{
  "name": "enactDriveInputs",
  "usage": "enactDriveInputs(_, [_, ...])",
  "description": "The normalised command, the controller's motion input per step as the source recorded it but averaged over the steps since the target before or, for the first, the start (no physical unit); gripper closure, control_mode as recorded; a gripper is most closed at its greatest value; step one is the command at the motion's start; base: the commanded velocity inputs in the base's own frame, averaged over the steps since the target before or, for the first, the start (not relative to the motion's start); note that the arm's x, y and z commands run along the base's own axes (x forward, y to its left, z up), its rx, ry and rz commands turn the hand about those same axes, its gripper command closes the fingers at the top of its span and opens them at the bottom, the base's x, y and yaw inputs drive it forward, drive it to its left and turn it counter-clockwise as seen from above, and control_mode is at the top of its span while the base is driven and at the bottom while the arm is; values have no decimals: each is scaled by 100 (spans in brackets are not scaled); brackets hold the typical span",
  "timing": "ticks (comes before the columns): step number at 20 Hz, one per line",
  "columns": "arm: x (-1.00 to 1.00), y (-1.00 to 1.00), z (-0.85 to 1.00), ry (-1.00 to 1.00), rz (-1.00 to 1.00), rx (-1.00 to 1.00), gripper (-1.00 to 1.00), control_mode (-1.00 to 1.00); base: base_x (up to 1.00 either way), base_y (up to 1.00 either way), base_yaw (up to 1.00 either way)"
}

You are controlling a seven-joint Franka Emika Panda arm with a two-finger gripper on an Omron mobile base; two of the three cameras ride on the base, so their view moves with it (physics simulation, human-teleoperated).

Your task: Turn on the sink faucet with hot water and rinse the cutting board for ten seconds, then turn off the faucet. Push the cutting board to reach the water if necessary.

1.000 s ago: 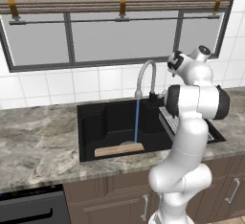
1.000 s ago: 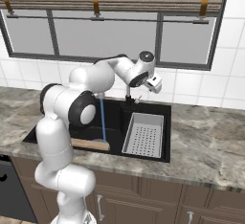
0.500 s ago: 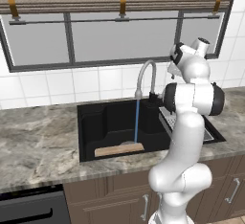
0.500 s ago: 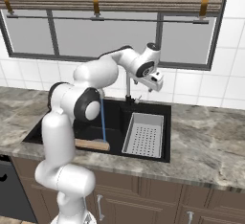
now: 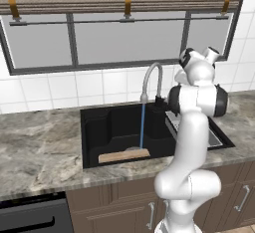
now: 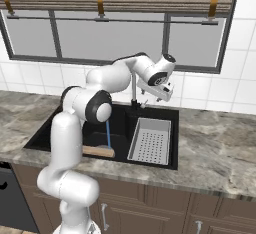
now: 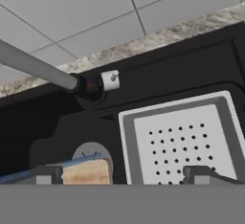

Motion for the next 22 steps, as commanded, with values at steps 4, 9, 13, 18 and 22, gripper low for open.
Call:
enactDriveInputs(4, [16,16,-33,0,2,0,-100,-100,0,0,0])
enactDriveInputs(9, [33,21,-28,0,0,0,-100,-100,0,0,0])
enactDriveInputs(13, [38,9,-24,-3,0,0,-100,-100,0,0,0])
enactDriveInputs(18, [10,-15,-9,-4,0,1,-100,-100,0,0,0])
enactDriveInputs(22, [1,-14,0,-2,0,0,-100,-100,0,0,0])
